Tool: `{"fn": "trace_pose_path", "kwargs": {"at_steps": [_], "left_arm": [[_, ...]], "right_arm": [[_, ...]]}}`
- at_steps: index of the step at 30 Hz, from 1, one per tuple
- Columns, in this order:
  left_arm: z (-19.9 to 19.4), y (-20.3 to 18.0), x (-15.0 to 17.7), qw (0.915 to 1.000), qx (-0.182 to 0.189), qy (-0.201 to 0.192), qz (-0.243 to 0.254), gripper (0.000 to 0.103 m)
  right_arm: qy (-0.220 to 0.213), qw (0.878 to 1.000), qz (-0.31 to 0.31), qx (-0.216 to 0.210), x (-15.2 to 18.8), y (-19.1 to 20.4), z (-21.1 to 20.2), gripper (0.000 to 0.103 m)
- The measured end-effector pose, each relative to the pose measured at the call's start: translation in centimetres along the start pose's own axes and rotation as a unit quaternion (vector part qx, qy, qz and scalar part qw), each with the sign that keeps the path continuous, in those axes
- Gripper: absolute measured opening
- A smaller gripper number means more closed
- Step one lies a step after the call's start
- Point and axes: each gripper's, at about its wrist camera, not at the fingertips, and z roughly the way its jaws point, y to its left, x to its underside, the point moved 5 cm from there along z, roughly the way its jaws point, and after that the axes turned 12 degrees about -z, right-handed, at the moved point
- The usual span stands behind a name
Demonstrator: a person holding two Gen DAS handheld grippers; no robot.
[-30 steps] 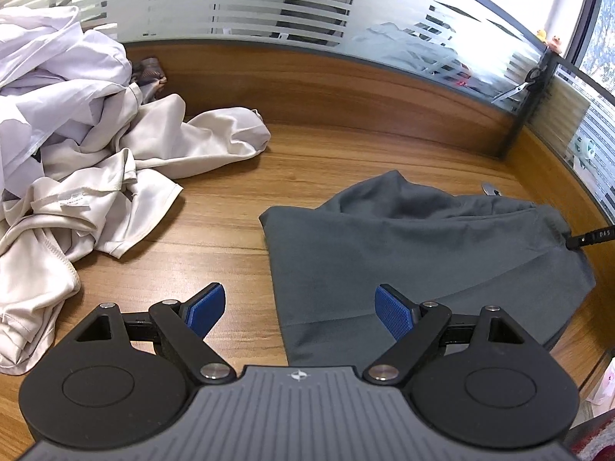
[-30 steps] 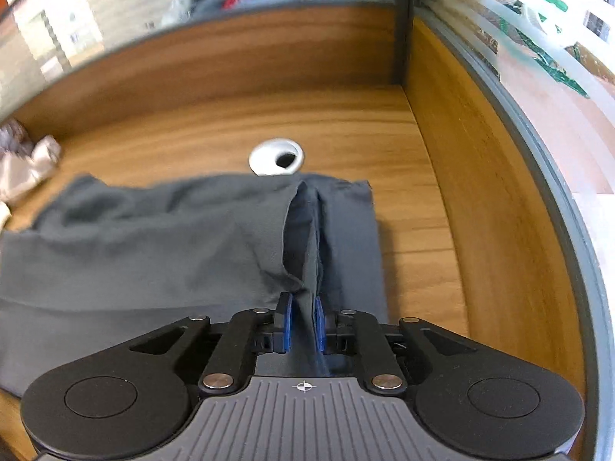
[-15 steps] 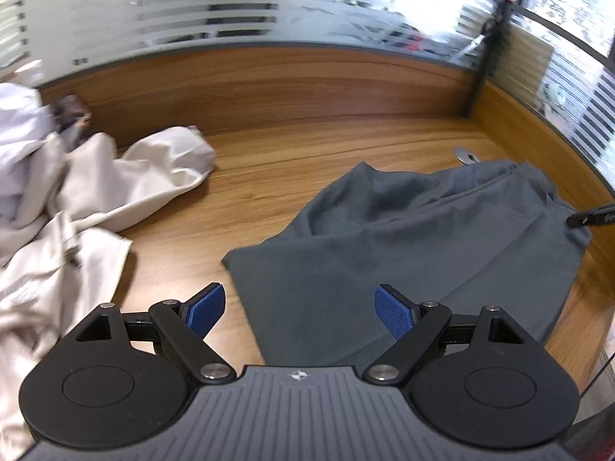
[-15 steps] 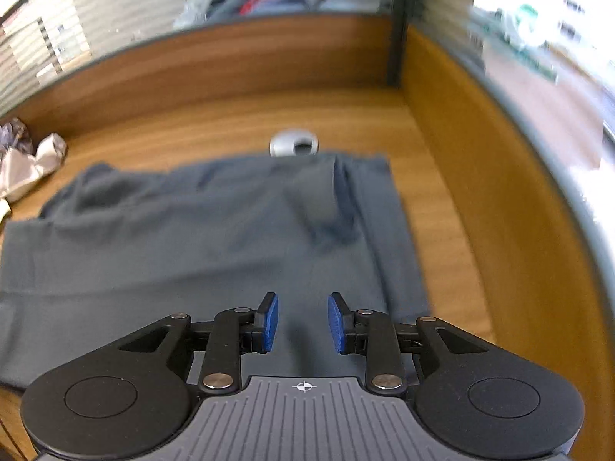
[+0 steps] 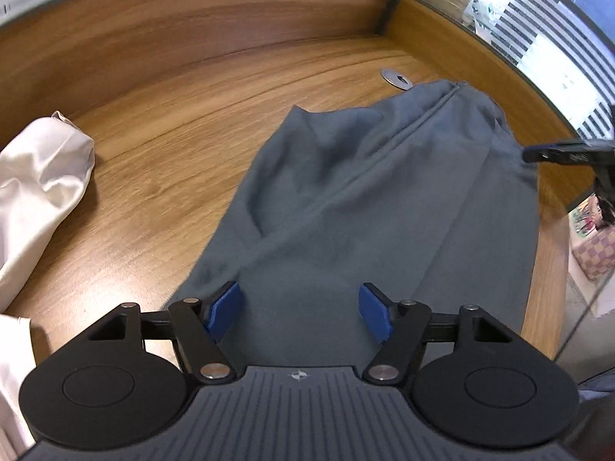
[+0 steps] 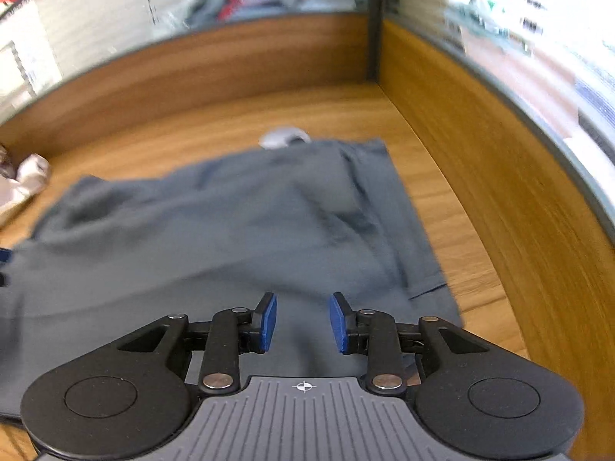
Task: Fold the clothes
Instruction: 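Open the right gripper to release the folded grey trousers, then grasp the trouser hem with the right gripper while the left gripper grasps beside it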
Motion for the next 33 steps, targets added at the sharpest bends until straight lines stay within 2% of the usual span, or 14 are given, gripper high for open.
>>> {"fn": "trace_pose_path", "kwargs": {"at_steps": [1, 4, 8, 11, 15, 18, 23, 29, 33], "left_arm": [[0.1, 0.3, -0.1, 1.0, 0.001, 0.004, 0.009, 0.074], [-0.2, 0.8, -0.3, 0.9993, 0.012, 0.009, 0.035, 0.075], [-2.9, 0.6, -0.3, 0.9945, 0.053, -0.001, 0.09, 0.08], [-5.0, 0.1, 0.0, 0.9845, 0.073, -0.002, 0.16, 0.081], [-6.9, 0.1, 1.1, 0.9649, 0.086, -0.002, 0.248, 0.084], [-7.4, 0.6, 2.4, 0.9534, 0.09, 0.0, 0.288, 0.084], [-7.6, 1.7, 4.1, 0.9395, 0.098, 0.015, 0.328, 0.084], [-8.1, 2.2, 5.5, 0.9297, 0.11, 0.022, 0.351, 0.084], [-8.8, 2.3, 6.1, 0.9244, 0.115, 0.017, 0.363, 0.084]], "right_arm": [[-0.007, 1.0, 0.0, 0.0, -0.1, 1.1, -1.1, 0.039], [-0.026, 1.0, 0.006, -0.001, -0.4, 4.6, -4.1, 0.042], [-0.036, 0.999, 0.012, -0.003, -0.6, 10.1, -7.4, 0.046], [-0.043, 0.999, 0.022, -0.009, -0.4, 14.7, -9.2, 0.051], [-0.045, 0.999, 0.025, -0.013, 0.1, 21.0, -10.1, 0.052], [-0.043, 0.998, 0.035, -0.019, 1.0, 25.5, -9.7, 0.052], [-0.036, 0.998, 0.042, -0.023, 2.7, 31.9, -8.1, 0.052], [-0.029, 0.999, 0.016, -0.015, 3.2, 37.4, -5.0, 0.052], [-0.023, 0.999, -0.025, -0.009, 3.3, 40.1, -3.4, 0.051]]}}
